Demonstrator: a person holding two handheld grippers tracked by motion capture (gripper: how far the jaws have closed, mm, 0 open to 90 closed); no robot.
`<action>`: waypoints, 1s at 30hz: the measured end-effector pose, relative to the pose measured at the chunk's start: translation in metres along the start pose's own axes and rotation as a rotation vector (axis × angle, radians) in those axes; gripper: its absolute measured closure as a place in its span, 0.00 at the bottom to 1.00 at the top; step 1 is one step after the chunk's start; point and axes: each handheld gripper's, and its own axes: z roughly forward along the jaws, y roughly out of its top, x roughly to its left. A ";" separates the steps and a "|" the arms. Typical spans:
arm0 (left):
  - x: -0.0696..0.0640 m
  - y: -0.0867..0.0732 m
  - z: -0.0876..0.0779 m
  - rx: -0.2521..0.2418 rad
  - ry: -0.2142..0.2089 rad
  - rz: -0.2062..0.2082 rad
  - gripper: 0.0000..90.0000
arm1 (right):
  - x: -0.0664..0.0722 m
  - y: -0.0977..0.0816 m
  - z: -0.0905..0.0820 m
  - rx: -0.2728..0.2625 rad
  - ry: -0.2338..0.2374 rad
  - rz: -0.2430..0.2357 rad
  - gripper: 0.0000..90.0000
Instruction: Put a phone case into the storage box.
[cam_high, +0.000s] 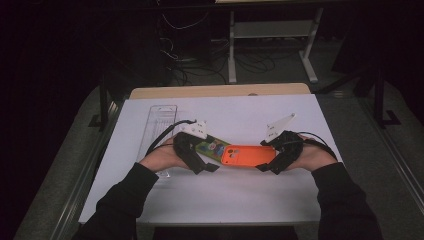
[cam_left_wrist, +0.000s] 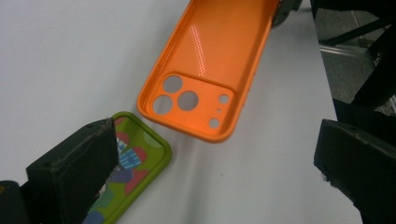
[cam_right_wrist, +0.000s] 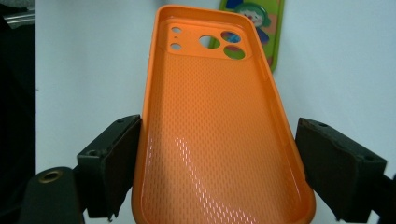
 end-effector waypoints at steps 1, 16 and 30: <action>0.001 0.000 0.001 -0.004 -0.002 0.002 0.00 | 0.000 0.002 0.001 -0.002 0.006 -0.005 0.17; 0.009 0.005 0.020 0.045 -0.074 0.076 0.00 | 0.006 0.026 0.008 -0.022 0.038 -0.066 0.17; 0.011 0.004 0.037 0.113 -0.127 0.100 0.00 | 0.010 0.037 0.010 -0.038 0.052 -0.092 0.17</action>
